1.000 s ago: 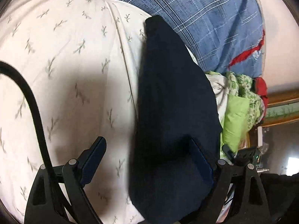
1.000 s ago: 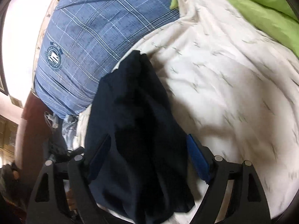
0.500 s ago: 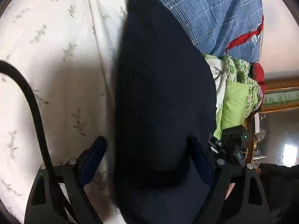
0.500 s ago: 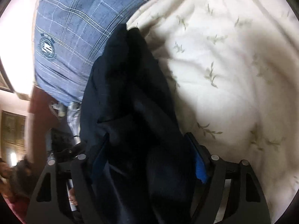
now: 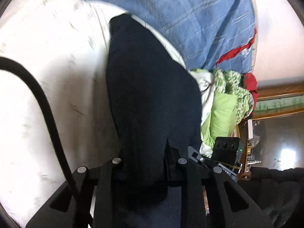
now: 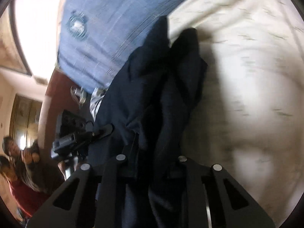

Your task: Fold large clothes

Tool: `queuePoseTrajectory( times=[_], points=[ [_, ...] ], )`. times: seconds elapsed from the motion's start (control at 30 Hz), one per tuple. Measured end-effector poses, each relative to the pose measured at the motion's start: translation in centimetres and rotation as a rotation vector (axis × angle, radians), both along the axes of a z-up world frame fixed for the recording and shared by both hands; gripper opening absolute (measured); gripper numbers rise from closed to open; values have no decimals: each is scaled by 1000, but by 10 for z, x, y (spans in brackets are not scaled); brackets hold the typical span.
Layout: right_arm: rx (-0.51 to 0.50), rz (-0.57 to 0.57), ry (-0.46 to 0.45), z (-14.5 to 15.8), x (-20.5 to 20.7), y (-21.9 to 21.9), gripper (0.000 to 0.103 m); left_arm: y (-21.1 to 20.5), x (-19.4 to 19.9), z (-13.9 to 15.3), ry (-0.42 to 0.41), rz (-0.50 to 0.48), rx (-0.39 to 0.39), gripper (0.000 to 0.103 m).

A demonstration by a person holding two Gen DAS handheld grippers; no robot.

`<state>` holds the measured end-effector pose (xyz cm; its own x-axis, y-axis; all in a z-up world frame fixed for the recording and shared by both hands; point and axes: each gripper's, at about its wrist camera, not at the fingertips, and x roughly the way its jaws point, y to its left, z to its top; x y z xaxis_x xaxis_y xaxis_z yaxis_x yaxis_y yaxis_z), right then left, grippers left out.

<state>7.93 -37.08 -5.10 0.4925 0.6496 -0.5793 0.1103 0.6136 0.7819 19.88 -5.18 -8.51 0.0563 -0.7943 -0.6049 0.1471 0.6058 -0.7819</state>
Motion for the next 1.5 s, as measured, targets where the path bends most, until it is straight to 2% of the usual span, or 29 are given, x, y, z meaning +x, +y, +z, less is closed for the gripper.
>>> queuePoseTrajectory(
  times=[0.07,0.1,0.13,0.17,0.2,0.23,0.3,0.37,0.4,0.47,0.5,0.53,0.6,0.7,0.77,0.87,1.03,1.1,1.2,1.27,1.5],
  points=[
    [4,43,-1,-1,5,22,20,24,-2,-1,-1,8,18,24],
    [-3,66,12,-5,7,32,20,34,-3,-8,8,1,40,28],
    [-8,80,36,-13,9,41,21,39,-4,-15,17,0,64,37],
    [-23,88,64,-21,11,47,26,44,-5,-22,26,5,103,44],
    [-59,99,94,-30,14,53,34,49,-6,-30,31,26,160,56],
    [-85,103,127,-37,16,54,49,55,-5,-34,24,49,179,62],
    [-64,99,124,-34,15,49,51,60,-3,-26,4,58,154,64],
    [-95,84,67,-12,11,45,60,70,-2,1,-75,96,113,75],
    [-120,74,10,5,5,42,63,75,-3,14,-121,118,101,84],
    [-141,53,-45,25,0,40,65,81,-7,42,-237,150,130,85],
    [-167,41,-69,35,-3,40,65,77,-9,56,-311,160,180,85],
    [-205,18,-93,45,-3,42,65,73,-12,61,-348,164,215,85],
    [-252,-10,-111,56,-1,45,65,62,-19,68,-419,153,297,85],
    [-327,-43,-117,63,3,53,65,40,-33,69,-551,96,486,85],
    [-346,-62,-110,64,12,57,65,31,-36,67,-582,79,532,84],
    [-374,-71,-96,69,22,59,65,19,-37,79,-686,113,620,84],
    [-623,-153,-96,94,52,77,65,0,-13,103,-755,176,721,85],
    [-625,-153,-125,97,57,80,65,-3,-7,104,-751,176,724,85],
    [-663,-168,-143,95,60,83,65,-4,-1,91,-754,147,717,85],
    [-673,-167,-147,92,61,83,65,-6,5,82,-721,139,731,85],
    [-686,-146,-154,89,77,91,65,-4,30,68,-635,141,685,85]
  ],
)
